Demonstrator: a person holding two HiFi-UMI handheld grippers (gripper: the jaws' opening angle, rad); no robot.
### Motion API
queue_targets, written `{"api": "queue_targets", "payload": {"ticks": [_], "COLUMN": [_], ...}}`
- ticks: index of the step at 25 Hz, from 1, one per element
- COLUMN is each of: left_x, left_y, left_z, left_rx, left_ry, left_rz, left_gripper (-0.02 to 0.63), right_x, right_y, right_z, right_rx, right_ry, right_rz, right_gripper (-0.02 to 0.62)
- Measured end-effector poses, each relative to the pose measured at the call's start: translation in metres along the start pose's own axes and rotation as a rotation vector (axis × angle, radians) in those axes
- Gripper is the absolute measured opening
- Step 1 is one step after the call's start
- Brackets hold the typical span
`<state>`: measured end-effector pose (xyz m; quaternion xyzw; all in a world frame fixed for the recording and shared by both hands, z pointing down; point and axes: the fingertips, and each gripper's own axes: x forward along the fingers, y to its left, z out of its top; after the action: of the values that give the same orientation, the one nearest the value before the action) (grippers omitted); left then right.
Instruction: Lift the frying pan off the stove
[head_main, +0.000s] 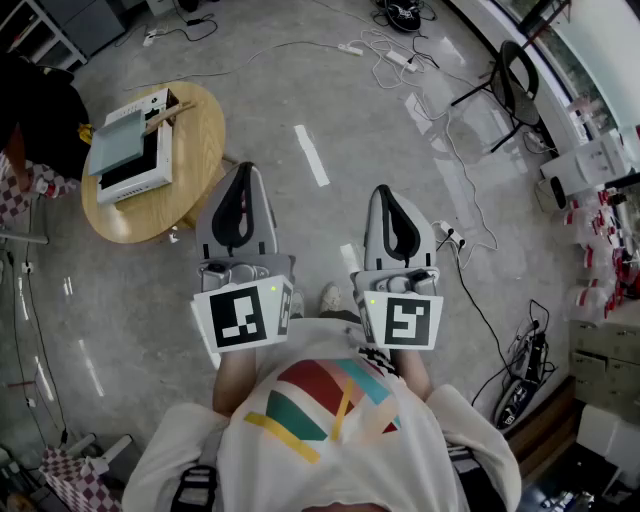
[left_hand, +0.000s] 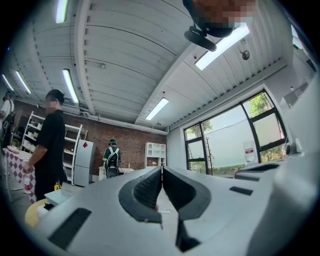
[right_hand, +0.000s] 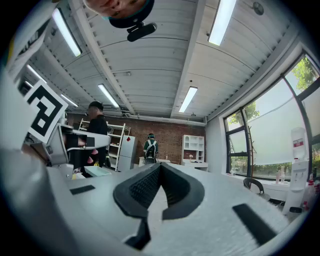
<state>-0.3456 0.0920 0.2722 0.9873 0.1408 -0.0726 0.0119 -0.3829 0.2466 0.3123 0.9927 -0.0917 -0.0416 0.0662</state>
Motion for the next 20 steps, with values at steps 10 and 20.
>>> {"api": "queue_targets", "payload": {"ticks": [10,20], "left_x": [0.003,0.015], "left_y": [-0.005,-0.026], "left_z": [0.003,-0.007], "left_rx": [0.018,0.004], "left_ry": [-0.016,-0.028], "left_rz": [0.008,0.053], "left_gripper": [0.008,0.008], "right_x": [0.012,0.01], "right_y": [0.002,-0.035], "right_z": [-0.007,-0.038], "right_rx": [0.006,0.061], "right_ry": [0.017,0.045], "right_rz": [0.075,0.101], "right_gripper": [-0.003,-0.003]}}
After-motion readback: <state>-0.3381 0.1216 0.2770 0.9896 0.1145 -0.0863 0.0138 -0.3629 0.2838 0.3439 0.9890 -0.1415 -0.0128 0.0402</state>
